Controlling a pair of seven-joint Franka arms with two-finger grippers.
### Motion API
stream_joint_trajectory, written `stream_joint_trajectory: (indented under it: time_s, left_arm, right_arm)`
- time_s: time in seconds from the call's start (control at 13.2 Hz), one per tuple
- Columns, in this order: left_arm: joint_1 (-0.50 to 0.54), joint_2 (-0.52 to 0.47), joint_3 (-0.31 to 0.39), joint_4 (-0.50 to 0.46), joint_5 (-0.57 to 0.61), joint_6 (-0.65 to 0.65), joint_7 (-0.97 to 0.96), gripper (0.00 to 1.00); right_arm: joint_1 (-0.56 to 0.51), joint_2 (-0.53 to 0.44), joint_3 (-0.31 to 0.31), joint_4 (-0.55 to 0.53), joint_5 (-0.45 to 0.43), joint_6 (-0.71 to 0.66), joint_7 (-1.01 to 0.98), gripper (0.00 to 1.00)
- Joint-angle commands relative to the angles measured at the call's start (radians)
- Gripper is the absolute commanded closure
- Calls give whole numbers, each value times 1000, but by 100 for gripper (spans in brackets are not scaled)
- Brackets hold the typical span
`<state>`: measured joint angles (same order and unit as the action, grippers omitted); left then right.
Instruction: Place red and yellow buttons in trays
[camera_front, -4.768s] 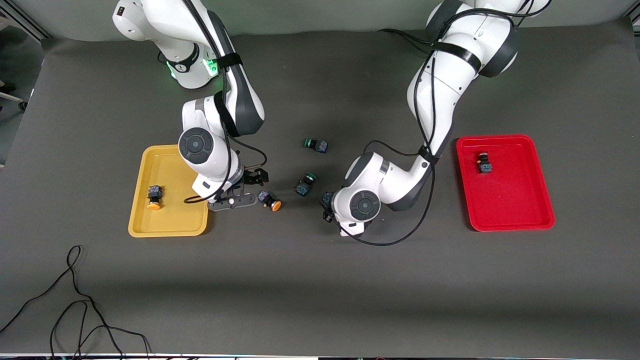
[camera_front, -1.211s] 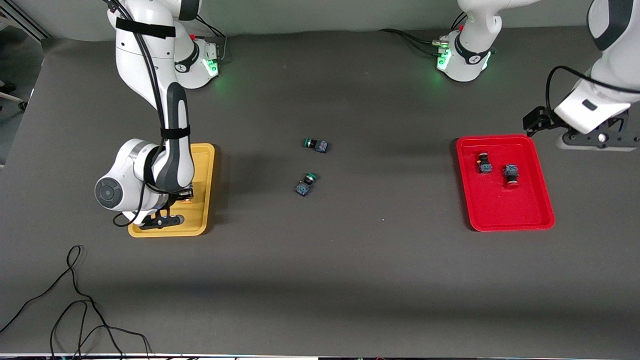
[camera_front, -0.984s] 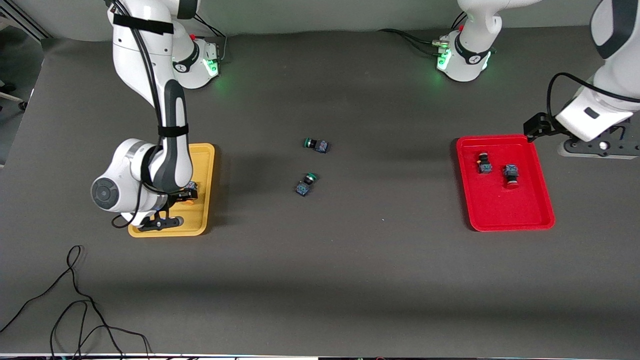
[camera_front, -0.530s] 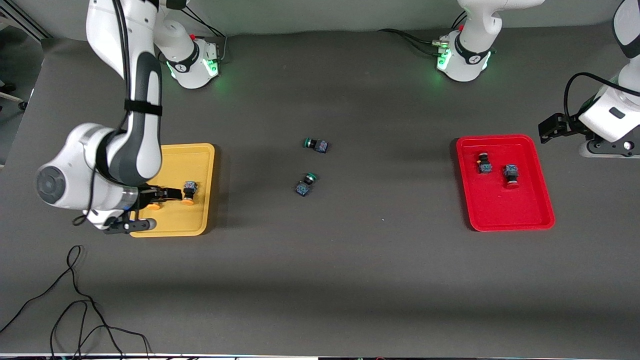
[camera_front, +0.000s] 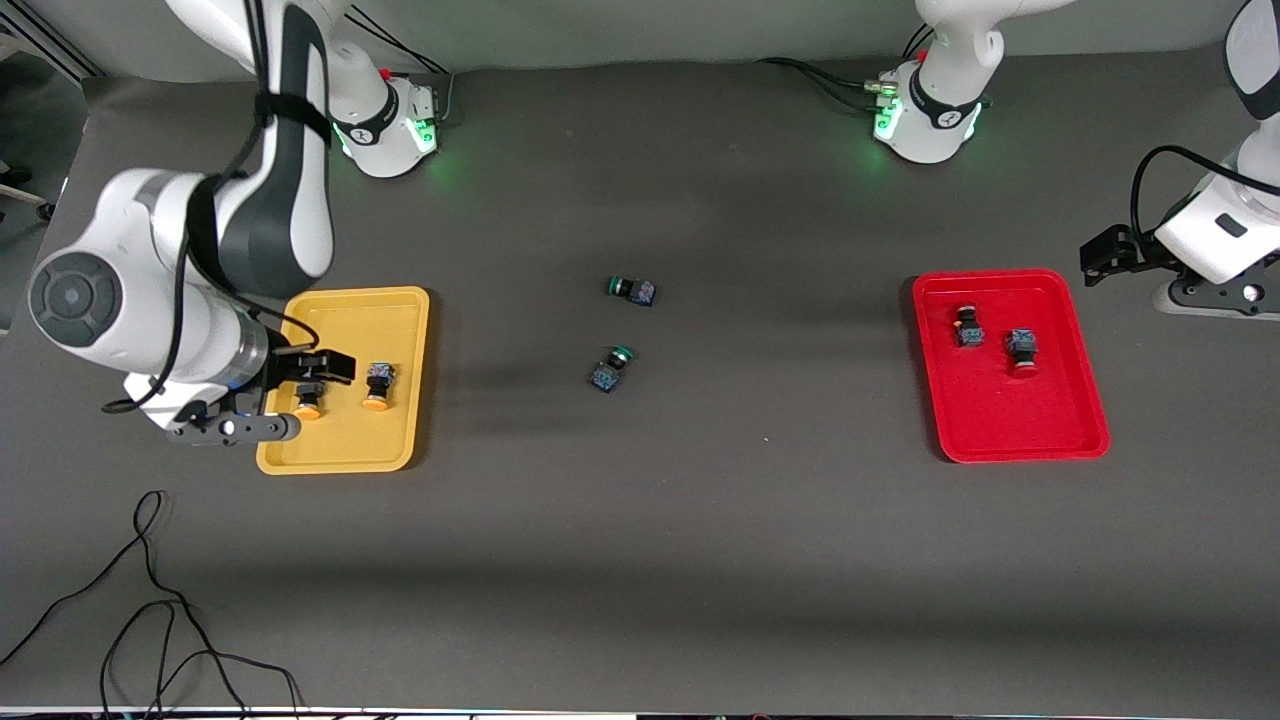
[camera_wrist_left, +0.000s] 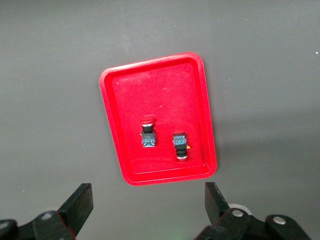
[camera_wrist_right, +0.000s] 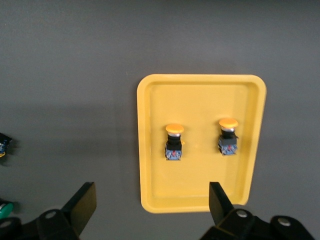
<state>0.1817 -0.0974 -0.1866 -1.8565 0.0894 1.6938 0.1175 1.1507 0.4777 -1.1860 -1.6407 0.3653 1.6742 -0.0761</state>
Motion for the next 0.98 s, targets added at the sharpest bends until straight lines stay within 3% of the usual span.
stream_joint_trajectory:
  time_s: [0.0, 0.38, 0.68, 0.91]
  left_arm:
    - [9, 10, -16, 28, -14, -37, 10, 0]
    - [15, 12, -16, 22, -14, -43, 16, 0]
    - [13, 12, -16, 22, -16, -51, 17, 0]
    - [9, 16, -16, 22, -19, -57, 16, 0]
  right_arm:
    - [-156, -250, 239, -10, -184, -13, 188, 0]
    - [-493, -398, 544, -14, -291, -28, 216, 0]
    - [-774, -456, 800, -16, -307, -50, 211, 0]
    - [-1021, -496, 1036, -34, -335, -51, 208, 0]
